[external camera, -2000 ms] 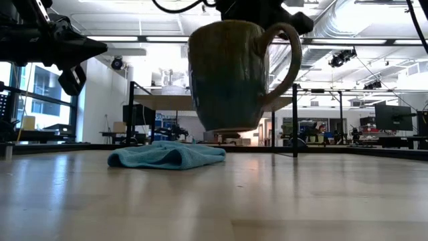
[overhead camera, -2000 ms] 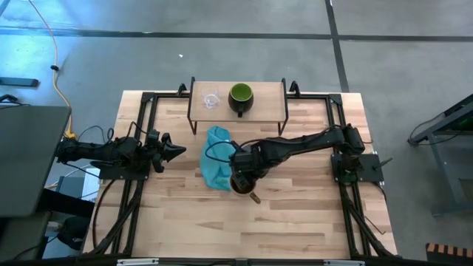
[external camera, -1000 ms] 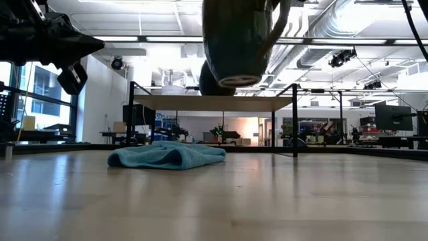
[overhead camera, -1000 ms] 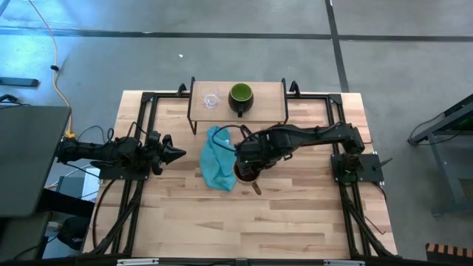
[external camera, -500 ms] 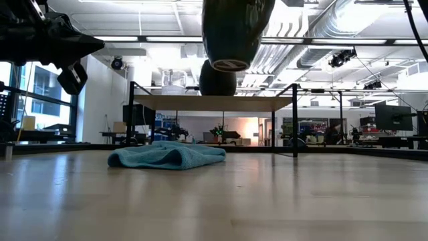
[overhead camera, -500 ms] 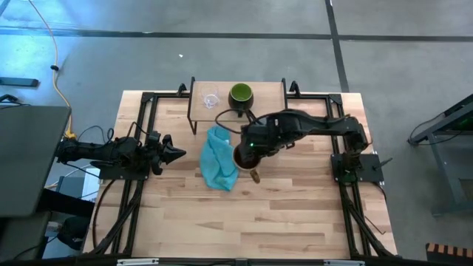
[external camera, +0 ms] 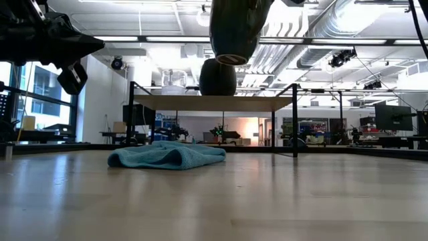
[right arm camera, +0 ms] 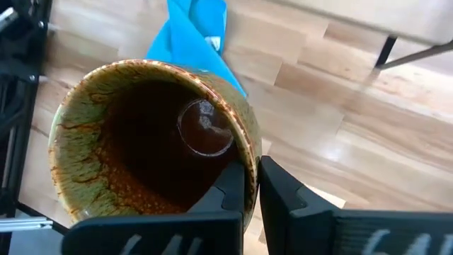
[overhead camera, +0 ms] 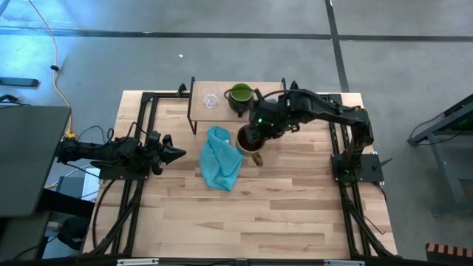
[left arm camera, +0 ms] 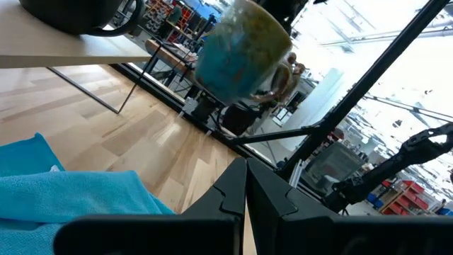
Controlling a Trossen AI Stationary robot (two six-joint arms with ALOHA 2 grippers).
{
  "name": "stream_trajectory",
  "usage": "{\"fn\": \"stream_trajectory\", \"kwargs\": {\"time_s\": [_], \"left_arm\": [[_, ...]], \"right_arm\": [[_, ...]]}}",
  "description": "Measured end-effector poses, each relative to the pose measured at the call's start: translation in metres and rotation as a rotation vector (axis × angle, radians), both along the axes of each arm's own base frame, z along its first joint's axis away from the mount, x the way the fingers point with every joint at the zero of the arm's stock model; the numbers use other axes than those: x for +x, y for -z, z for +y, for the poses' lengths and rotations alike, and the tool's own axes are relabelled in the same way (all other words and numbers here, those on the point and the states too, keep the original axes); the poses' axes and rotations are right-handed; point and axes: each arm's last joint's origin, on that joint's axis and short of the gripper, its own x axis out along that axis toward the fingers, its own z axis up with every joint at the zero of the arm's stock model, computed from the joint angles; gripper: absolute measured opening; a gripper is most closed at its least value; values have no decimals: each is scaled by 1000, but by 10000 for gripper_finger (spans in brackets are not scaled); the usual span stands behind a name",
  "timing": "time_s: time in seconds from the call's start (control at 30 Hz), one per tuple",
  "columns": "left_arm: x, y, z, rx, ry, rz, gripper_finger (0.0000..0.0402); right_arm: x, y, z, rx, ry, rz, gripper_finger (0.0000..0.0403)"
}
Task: Stack small to large cups/mugs on shelf
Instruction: Put the brown mug on the shelf
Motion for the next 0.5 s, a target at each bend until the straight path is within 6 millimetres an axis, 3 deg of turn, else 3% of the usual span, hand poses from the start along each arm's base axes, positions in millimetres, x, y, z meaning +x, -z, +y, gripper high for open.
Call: {"fn": "stream_trajectory", "kwargs": {"time_s": [0.5], "left_arm": [[0,0,0,-3,0,-1,1]], "right_arm": [[-19,-15,-37,-13,32,-40,0]]}}
